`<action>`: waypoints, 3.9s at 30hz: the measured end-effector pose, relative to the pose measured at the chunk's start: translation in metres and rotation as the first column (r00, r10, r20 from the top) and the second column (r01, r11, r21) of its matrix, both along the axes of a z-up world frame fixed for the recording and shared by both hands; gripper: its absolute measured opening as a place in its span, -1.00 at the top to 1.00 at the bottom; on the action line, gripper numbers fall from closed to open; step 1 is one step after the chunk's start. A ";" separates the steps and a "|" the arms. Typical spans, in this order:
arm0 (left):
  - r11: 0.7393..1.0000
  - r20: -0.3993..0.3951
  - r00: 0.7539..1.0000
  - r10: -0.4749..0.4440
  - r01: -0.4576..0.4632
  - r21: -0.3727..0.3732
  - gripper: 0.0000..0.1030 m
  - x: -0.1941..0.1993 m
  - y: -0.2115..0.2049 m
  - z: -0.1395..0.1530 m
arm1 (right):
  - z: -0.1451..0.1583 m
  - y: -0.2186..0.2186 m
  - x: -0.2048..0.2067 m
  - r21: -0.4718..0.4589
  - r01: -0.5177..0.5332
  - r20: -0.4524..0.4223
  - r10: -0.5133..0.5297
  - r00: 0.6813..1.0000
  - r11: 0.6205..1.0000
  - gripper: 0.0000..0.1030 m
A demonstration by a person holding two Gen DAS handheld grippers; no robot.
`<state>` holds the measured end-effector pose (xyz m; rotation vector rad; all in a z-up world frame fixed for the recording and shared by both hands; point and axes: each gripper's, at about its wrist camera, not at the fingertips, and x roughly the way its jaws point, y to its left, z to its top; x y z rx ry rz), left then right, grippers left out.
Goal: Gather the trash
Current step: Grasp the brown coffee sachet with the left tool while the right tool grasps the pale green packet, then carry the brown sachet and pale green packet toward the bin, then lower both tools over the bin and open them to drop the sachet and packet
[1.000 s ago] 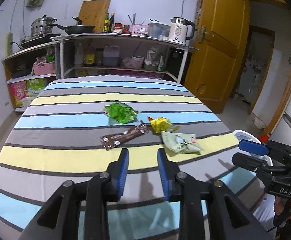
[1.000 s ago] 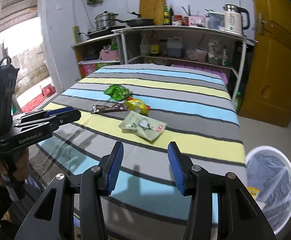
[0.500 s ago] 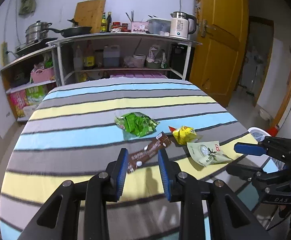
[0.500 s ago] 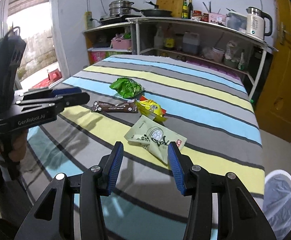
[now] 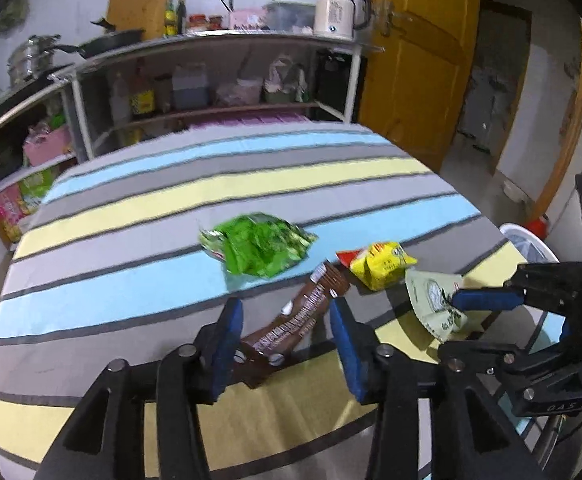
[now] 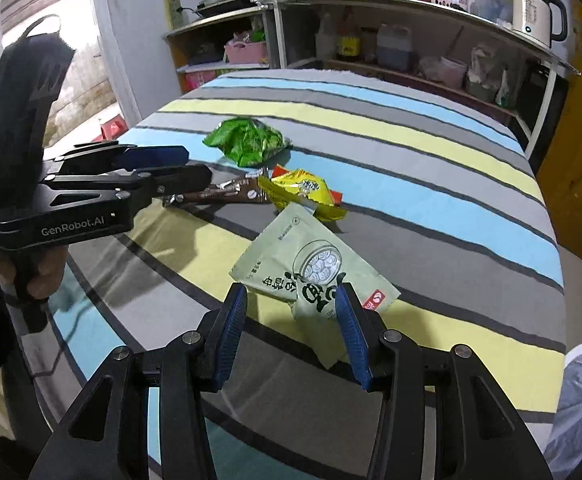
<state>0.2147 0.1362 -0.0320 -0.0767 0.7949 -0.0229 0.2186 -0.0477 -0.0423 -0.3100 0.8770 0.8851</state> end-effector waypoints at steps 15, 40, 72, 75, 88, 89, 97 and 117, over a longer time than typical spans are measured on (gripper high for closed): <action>0.991 -0.082 0.996 0.044 -0.033 0.132 0.57 -0.003 -0.022 -0.015 | 0.006 -0.018 -0.011 0.020 0.049 0.019 -0.049 0.999 0.999 0.81; 0.991 0.049 0.991 0.127 -0.128 0.023 0.59 -0.066 -0.058 0.021 | 0.026 -0.063 -0.030 0.119 0.170 0.024 -0.174 0.985 0.978 0.88; 0.999 0.183 0.983 0.001 0.009 -0.052 0.59 -0.074 -0.138 0.071 | 0.067 -0.152 -0.044 0.219 0.351 0.084 -0.376 0.923 0.910 0.88; 0.998 0.182 0.983 -0.020 0.030 -0.053 0.59 -0.072 -0.147 0.071 | 0.069 -0.161 -0.043 0.223 0.369 0.086 -0.395 0.915 0.902 0.88; 0.989 0.174 0.977 -0.125 0.138 -0.060 0.59 -0.053 -0.194 0.067 | 0.068 -0.212 -0.042 0.230 0.469 0.074 -0.496 0.865 0.853 0.88; 0.987 0.174 0.976 -0.134 0.146 -0.061 0.59 -0.052 -0.198 0.066 | 0.067 -0.217 -0.042 0.231 0.478 0.072 -0.505 0.860 0.847 0.88; 0.969 0.149 0.964 -0.220 0.234 -0.083 0.58 -0.033 -0.233 0.057 | 0.060 -0.257 -0.038 0.229 0.556 0.050 -0.580 0.813 0.799 0.88; 0.917 0.047 0.922 -0.385 0.388 -0.088 0.58 0.012 -0.311 0.018 | 0.021 -0.307 -0.022 0.185 0.656 -0.048 -0.660 0.750 0.732 0.87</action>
